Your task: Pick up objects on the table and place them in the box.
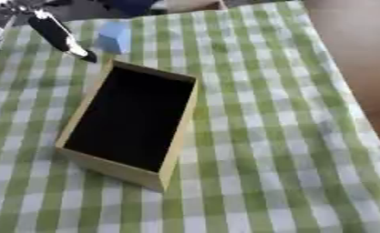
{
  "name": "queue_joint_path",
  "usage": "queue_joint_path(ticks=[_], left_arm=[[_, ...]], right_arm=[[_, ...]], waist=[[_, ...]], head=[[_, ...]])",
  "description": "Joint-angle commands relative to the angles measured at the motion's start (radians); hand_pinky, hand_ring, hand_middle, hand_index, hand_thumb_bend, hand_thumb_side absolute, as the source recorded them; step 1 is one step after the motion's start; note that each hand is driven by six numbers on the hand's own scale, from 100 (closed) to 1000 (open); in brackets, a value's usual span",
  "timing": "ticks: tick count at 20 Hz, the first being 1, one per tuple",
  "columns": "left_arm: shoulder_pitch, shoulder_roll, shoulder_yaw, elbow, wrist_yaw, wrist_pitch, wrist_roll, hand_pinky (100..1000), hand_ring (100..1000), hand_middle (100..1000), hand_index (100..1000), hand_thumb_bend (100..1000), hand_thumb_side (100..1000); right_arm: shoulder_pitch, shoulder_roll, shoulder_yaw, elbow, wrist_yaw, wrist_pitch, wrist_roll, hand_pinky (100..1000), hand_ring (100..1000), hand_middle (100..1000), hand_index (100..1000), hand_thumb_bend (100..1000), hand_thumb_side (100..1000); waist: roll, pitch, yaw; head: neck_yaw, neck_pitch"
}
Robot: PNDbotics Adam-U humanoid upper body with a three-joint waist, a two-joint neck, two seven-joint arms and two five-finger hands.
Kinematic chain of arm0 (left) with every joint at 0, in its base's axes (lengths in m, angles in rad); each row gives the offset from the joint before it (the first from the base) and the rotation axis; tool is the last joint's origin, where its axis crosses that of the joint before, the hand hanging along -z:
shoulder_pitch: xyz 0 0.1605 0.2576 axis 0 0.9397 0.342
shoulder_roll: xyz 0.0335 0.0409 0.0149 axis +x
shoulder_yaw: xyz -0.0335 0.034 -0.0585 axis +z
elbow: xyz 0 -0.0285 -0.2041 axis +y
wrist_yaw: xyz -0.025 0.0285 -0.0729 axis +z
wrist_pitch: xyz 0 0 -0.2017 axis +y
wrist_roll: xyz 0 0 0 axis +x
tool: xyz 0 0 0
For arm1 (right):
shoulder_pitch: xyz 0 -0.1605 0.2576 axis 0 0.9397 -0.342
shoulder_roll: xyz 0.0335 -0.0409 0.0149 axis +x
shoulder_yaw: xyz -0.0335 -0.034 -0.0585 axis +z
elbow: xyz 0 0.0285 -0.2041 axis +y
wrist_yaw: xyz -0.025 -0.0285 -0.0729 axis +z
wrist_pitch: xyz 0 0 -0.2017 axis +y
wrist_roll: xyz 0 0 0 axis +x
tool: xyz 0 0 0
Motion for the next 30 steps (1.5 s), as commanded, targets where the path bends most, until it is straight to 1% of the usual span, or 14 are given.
queue_joint_path(ticks=[1,4,7,11,14,19,21,24,28,30], left_arm=[[-0.033,0.006,0.018,0.005,-0.028,0.005,0.007,832,835,803,937,606,231],[-0.043,0.006,0.025,0.020,-0.038,0.010,-0.007,835,838,804,936,583,198],[-0.055,0.004,0.030,0.033,-0.057,0.014,-0.022,841,845,811,932,587,208],[-0.067,-0.009,0.051,0.067,-0.091,0.027,-0.020,850,853,825,929,573,198],[-0.068,-0.018,0.067,0.103,-0.096,0.036,-0.021,857,859,835,931,594,209],[-0.073,-0.022,0.081,0.136,-0.129,0.050,-0.023,875,889,855,936,644,219],[-0.076,-0.019,0.086,0.148,-0.147,0.052,-0.031,884,897,861,937,663,223],[-0.080,-0.012,0.095,0.163,-0.170,0.051,-0.044,891,907,866,937,664,224],[-0.088,-0.005,0.109,0.176,-0.178,0.049,-0.060,893,908,869,935,638,214],[-0.094,-0.002,0.116,0.180,-0.170,0.049,-0.067,889,903,865,931,625,215]], right_arm=[[-0.005,-0.027,-0.002,-0.019,-0.004,-0.002,0.002,673,714,619,827,100,1000],[-0.006,-0.027,-0.002,-0.019,-0.004,-0.001,0.004,673,714,619,827,100,1000],[-0.007,-0.028,-0.001,-0.019,-0.004,-0.001,0.004,673,714,619,827,100,1000],[-0.010,-0.028,-0.001,-0.019,-0.005,-0.001,0.005,674,714,619,827,100,1000],[-0.016,-0.027,-0.002,-0.019,-0.007,-0.003,0.004,674,715,619,826,100,1000],[-0.022,-0.028,-0.001,-0.019,-0.009,-0.004,0.005,674,715,618,826,100,1000],[-0.025,-0.029,-0.001,-0.019,-0.010,-0.005,0.005,673,714,618,825,100,1000],[-0.028,-0.030,-0.001,-0.019,-0.010,-0.004,0.004,673,714,617,825,100,1000],[-0.036,-0.031,-0.001,-0.019,-0.008,-0.005,0.004,673,714,617,825,100,1000],[-0.041,-0.031,-0.001,-0.019,-0.007,-0.004,0.004,673,714,616,825,100,1000]], waist=[[-0.001,-0.026,-0.004],[0.003,-0.025,-0.006],[0.007,-0.022,-0.011],[0.017,-0.021,-0.033],[0.025,-0.023,-0.046],[0.028,-0.021,-0.046],[0.029,-0.018,-0.040],[0.029,-0.010,-0.020],[0.022,0.009,0.017],[0.022,0.020,0.026]], head=[[0.001,-0.009],[0.004,-0.010],[0.008,-0.012],[0.025,-0.011],[0.042,-0.013],[0.054,-0.020],[0.060,-0.023],[0.067,-0.025],[0.076,-0.032],[0.083,-0.038]])
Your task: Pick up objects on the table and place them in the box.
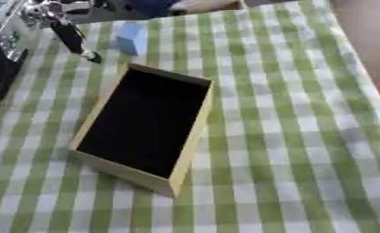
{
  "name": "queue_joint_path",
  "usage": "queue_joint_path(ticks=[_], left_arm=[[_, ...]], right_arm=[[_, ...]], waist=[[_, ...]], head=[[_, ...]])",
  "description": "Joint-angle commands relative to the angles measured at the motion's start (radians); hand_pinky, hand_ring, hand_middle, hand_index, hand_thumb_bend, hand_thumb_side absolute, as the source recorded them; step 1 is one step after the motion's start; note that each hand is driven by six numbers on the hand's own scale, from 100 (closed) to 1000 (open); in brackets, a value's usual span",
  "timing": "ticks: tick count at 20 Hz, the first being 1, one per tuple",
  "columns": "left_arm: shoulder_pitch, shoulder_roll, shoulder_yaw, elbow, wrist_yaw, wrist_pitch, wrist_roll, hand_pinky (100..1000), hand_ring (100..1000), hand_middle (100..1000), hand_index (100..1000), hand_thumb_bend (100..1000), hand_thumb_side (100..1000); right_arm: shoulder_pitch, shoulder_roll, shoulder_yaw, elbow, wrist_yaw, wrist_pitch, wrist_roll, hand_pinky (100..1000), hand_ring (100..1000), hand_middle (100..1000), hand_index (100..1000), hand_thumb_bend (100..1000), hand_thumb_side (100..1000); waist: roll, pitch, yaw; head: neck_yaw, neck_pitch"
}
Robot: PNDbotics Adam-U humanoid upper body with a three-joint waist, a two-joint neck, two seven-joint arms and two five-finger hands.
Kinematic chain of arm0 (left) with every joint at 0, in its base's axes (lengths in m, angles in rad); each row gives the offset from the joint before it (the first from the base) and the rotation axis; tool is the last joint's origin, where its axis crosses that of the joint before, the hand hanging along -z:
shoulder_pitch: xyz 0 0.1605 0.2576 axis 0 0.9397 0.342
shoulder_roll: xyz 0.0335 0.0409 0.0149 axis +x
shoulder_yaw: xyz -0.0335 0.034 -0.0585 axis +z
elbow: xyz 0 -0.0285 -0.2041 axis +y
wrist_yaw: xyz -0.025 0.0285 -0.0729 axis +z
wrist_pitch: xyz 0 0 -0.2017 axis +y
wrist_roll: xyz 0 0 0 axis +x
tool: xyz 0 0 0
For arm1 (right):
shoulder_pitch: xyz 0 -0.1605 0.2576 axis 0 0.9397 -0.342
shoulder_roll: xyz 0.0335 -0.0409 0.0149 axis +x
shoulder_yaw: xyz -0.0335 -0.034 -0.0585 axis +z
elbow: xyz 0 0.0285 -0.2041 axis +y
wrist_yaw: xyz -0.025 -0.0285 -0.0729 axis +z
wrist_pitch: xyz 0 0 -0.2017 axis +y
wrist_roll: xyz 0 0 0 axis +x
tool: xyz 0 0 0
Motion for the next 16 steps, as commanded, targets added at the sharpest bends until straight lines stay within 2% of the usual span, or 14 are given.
queue_joint_path(ticks=[1,9,16], left_arm=[[-0.036,0.035,0.021,-0.004,0.011,0.000,-0.012,889,902,864,929,621,215],[-0.064,0.053,0.032,-0.019,0.059,0.012,-0.021,878,892,862,922,582,216],[-0.076,0.054,0.033,-0.036,0.069,0.016,0.021,873,886,862,916,544,199]], right_arm=[[-0.011,-0.029,-0.006,-0.019,-0.002,-0.001,0.000,673,714,616,825,100,1000],[-0.023,-0.027,-0.007,-0.019,0.004,0.003,-0.002,672,714,615,824,100,1000],[-0.030,-0.025,-0.005,-0.019,0.007,0.009,-0.001,672,714,614,823,100,1000]], waist=[[-0.003,-0.011,0.001],[0.011,0.025,-0.008],[0.020,0.045,-0.015]], head=[[0.012,-0.019],[0.024,-0.035],[0.025,-0.051]])
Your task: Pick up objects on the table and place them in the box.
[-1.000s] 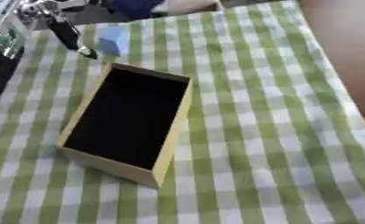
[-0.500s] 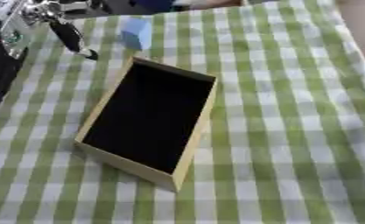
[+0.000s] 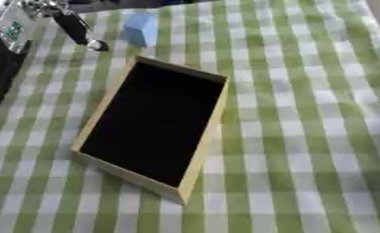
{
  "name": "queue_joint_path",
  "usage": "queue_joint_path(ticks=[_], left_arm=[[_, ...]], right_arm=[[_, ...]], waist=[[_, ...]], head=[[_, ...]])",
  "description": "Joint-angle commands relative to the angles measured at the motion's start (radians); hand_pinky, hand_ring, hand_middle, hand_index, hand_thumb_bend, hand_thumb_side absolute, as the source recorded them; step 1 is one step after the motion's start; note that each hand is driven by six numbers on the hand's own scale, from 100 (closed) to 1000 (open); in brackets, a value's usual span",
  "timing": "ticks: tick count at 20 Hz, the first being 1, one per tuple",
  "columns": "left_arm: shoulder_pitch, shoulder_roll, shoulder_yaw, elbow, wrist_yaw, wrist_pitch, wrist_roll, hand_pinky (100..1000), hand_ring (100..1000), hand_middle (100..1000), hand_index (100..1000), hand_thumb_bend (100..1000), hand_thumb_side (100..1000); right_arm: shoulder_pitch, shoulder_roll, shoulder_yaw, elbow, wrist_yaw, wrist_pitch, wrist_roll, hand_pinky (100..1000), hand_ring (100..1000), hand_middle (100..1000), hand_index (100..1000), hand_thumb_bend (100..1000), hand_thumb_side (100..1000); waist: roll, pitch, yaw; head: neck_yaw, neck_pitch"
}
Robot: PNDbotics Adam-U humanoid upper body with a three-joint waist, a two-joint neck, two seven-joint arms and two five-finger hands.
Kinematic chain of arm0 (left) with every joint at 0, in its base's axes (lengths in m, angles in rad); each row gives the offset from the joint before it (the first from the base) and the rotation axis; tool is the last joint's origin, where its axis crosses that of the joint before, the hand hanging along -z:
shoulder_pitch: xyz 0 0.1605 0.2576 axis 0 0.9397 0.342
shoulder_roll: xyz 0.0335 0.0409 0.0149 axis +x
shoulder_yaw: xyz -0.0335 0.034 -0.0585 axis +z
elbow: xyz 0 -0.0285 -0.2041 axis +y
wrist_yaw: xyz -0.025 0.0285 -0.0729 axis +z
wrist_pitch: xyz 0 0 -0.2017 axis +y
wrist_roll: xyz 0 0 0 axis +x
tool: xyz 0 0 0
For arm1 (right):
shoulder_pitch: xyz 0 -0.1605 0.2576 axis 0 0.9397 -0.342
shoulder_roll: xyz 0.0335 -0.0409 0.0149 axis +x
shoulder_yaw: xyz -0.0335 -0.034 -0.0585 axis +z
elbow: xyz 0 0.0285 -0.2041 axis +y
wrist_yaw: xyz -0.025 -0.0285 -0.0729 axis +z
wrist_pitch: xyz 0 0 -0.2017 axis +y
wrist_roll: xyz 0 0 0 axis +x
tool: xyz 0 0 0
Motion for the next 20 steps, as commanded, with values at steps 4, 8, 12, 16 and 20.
queue_joint_path(ticks=[4,8,12,16,20], left_arm=[[-0.036,0.034,0.016,-0.018,0.005,0.003,0.030,870,884,862,912,530,194],[-0.038,0.038,0.022,-0.011,0.006,0.005,0.037,864,879,863,912,517,193],[-0.034,0.045,0.028,-0.007,0.009,0.012,0.041,859,875,864,913,517,197],[-0.032,0.052,0.033,-0.001,0.007,0.020,0.039,858,875,863,912,517,190],[-0.031,0.057,0.039,0.003,0.007,0.026,0.034,858,879,868,912,511,179]], right_arm=[[-0.017,-0.026,-0.003,-0.019,0.003,0.001,0.000,672,714,614,823,100,1000],[-0.024,-0.027,-0.002,-0.019,0.001,-0.002,0.002,671,714,614,822,100,1000],[-0.029,-0.024,-0.002,-0.019,-0.001,-0.003,0.002,669,714,614,822,100,1000],[-0.032,-0.024,-0.003,-0.019,0.000,-0.004,0.000,669,715,614,822,100,1000],[-0.034,-0.024,-0.002,-0.019,0.000,-0.005,-0.001,669,714,614,821,100,1000]], waist=[[0.001,-0.012,-0.015],[0.003,-0.008,-0.033],[0.004,-0.006,-0.050],[0.006,-0.002,-0.064],[0.007,0.007,-0.071]], head=[[0.015,-0.036],[0.037,-0.067],[0.061,-0.092],[0.074,-0.104],[0.080,-0.105]])
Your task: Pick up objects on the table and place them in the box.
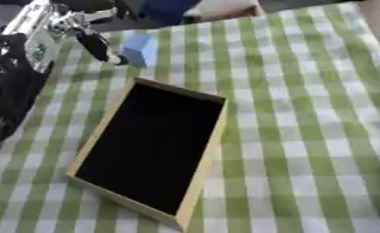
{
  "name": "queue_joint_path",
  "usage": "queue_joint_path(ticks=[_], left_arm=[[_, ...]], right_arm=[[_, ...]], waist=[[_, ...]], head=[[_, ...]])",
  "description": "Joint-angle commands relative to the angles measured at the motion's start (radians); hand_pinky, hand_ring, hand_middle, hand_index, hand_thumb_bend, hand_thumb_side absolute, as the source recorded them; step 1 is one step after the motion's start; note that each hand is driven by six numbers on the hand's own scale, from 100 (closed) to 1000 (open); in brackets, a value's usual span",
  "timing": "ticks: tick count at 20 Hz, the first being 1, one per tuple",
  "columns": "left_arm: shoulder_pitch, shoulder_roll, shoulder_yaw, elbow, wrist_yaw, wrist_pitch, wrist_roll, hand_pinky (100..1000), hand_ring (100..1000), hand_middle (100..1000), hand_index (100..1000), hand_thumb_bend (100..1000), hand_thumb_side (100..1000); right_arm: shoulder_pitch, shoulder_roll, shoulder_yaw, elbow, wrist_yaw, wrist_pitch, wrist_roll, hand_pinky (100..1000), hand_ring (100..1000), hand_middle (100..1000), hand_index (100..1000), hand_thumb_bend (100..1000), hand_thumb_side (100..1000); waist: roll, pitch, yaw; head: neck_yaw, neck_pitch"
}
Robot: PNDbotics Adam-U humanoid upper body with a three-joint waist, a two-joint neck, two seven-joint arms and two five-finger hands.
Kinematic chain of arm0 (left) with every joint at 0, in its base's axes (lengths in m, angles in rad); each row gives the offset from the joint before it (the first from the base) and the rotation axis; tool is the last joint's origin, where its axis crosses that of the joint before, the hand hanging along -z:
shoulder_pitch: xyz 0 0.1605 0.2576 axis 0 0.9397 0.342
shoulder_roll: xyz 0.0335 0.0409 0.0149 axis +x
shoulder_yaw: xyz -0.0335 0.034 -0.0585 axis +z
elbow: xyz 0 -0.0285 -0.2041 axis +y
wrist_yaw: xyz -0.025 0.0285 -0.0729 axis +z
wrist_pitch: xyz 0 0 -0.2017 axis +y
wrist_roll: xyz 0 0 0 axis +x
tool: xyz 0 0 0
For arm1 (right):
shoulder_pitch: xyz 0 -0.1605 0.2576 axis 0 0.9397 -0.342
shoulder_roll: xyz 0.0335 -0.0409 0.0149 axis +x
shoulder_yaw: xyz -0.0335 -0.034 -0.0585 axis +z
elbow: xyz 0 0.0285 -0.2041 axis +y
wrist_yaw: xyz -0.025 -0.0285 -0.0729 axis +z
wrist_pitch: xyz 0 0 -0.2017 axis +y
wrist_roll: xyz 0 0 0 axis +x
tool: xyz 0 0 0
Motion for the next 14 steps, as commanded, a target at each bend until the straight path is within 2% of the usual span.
queue_joint_path(ticks=[1,6,14], left_arm=[[-0.022,0.040,0.017,-0.007,0.006,0.007,0.001,859,881,871,912,509,174],[-0.024,0.043,0.021,-0.010,0.028,0.010,0.007,854,875,865,909,492,172],[-0.023,0.052,0.026,-0.016,0.038,0.027,0.027,854,883,875,913,477,141]], right_arm=[[-0.009,-0.024,-0.002,-0.019,-0.001,-0.004,0.000,669,714,614,821,100,1000],[-0.013,-0.020,-0.003,-0.019,-0.004,-0.003,0.000,668,714,613,821,100,1000],[-0.017,-0.014,-0.004,-0.019,-0.006,-0.003,-0.003,667,714,612,820,100,1000]], waist=[[-0.005,-0.017,-0.004],[-0.002,-0.001,-0.011],[0.007,0.023,-0.031]], head=[[0.009,-0.012],[0.027,-0.004],[0.049,-0.017]])
